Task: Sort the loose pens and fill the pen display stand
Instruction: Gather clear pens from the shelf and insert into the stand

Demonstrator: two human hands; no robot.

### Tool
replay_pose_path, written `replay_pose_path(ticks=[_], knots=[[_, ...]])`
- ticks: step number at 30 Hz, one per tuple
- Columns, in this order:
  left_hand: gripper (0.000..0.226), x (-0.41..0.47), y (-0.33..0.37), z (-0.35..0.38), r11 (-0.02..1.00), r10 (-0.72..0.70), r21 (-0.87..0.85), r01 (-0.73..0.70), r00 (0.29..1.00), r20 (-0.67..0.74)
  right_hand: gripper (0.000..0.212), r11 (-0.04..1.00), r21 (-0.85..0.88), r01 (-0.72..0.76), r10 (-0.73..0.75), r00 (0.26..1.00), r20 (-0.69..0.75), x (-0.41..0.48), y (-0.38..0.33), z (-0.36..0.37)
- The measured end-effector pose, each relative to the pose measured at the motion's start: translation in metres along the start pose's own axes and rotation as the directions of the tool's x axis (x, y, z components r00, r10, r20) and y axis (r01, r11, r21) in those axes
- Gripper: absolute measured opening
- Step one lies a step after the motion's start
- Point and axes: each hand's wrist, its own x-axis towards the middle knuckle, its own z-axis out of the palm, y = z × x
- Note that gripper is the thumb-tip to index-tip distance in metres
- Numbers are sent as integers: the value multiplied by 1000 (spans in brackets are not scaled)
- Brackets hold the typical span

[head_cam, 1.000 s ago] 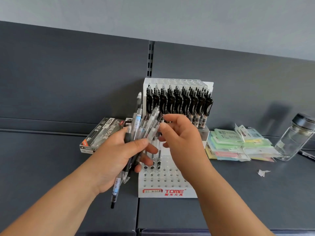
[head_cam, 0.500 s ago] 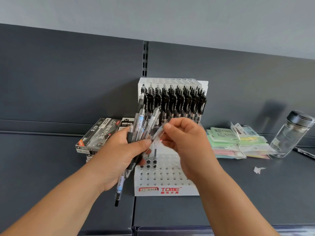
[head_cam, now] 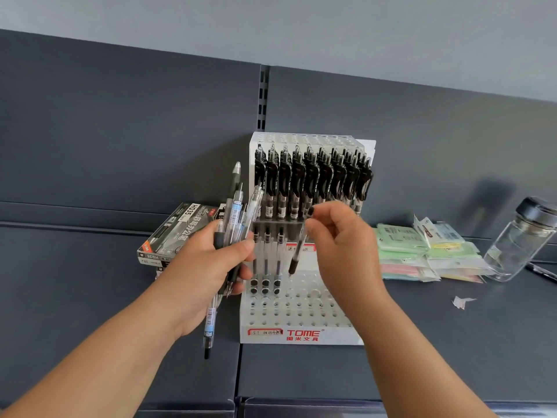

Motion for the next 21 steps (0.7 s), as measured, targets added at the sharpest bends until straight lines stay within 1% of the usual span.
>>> replay_pose_path(ticks=[3, 6, 7, 9, 11, 12, 13, 14, 15, 16, 17, 18, 21], knots=[[11, 1, -1, -2, 1000, 5, -5, -5, 1000, 4, 13, 990, -132, -39, 50, 995, 82, -7, 13, 11], [12, 1, -4, -3, 1000, 5, 22, -6, 1000, 23, 7, 984, -135, -115, 128, 987, 99, -12, 20, 17], [12, 2, -4, -3, 999, 8, 33, -9, 999, 36, 4, 982, -147, -120, 136, 985, 103, -10, 20, 17], [9, 1, -4, -4, 999, 14, 43, -17, 997, 78, 4, 973, -215, -82, 102, 991, 85, -7, 16, 15], [8, 0, -2, -2, 999, 12, 35, -16, 993, 120, 5, 979, -202, -27, 33, 999, 26, -6, 8, 12], [9, -1, -1, -1, 1000, 7, 21, -10, 991, 136, 6, 992, -126, -23, 24, 1000, 8, -6, 3, 11], [10, -1, -1, 0, 1000, 2, 3, -3, 988, 152, 7, 999, 3, -47, 47, 999, 20, -5, -3, 9], [12, -1, 0, 2, 1000, -3, -10, 5, 986, 166, 8, 981, 164, -100, 89, 993, 72, -6, -9, 8], [13, -1, 1, 4, 1000, -6, -17, 9, 984, 177, 10, 932, 318, -172, 129, 980, 153, -6, -15, 7], [14, 0, 2, 5, 1000, -5, -17, 8, 983, 182, 12, 869, 432, -241, 153, 962, 228, -6, -18, 6], [14, 0, 2, 7, 1000, 1, -10, 0, 984, 177, 14, 822, 493, -285, 164, 948, 273, -7, -21, 5], [15, 1, 2, 8, 1000, 14, 5, -15, 986, 163, 13, 798, 521, -305, 175, 943, 284, -7, -21, 5], [16, 4, -1, 11, 993, 72, 88, -82, 991, 117, 11, 738, 578, -348, 239, 936, 258, -8, -19, 5]])
